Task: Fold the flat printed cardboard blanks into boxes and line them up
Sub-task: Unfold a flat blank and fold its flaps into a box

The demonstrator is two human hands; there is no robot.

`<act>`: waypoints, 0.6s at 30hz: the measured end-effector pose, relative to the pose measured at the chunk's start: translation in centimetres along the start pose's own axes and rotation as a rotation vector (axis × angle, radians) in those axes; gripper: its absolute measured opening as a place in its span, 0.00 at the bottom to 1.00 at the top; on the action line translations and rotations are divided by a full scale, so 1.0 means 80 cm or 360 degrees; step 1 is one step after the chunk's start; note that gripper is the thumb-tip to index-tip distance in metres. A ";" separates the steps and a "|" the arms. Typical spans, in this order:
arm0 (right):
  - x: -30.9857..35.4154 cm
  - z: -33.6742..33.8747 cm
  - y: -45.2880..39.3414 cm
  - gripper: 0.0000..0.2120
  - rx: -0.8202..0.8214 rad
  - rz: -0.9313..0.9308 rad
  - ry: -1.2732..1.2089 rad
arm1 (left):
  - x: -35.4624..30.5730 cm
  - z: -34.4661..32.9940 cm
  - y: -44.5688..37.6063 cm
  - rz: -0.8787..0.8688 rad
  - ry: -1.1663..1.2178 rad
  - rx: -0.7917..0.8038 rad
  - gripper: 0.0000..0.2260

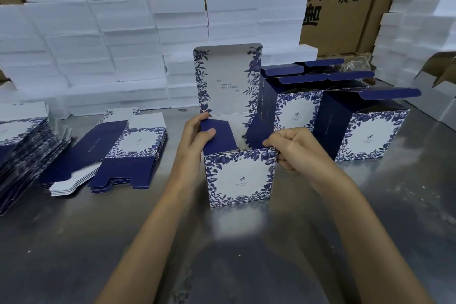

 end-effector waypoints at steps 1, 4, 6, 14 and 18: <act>0.003 0.000 -0.001 0.17 0.0055 -0.0034 0.0013 | 0.000 0.000 0.000 0.0001 -0.0005 0.0005 0.17; 0.011 -0.001 -0.011 0.27 0.0220 -0.0127 0.0076 | -0.001 0.001 0.000 0.0003 -0.0028 0.0014 0.17; 0.019 0.001 -0.020 0.29 0.0221 -0.0131 0.0145 | -0.001 0.003 -0.001 0.0008 -0.0031 0.0030 0.17; 0.023 -0.006 -0.027 0.26 0.0498 -0.0127 0.0328 | -0.004 0.012 -0.005 0.0004 -0.0094 0.0033 0.16; 0.031 0.000 -0.039 0.26 0.0389 -0.0119 0.0396 | -0.005 0.014 -0.004 0.0015 -0.0133 0.0052 0.16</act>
Point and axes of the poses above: each hand's wrist, its own y-axis away from the middle knuckle, its own z-axis out of the back of the hand, x = y × z, the point moved 8 cm from there along -y, towards the middle knuckle
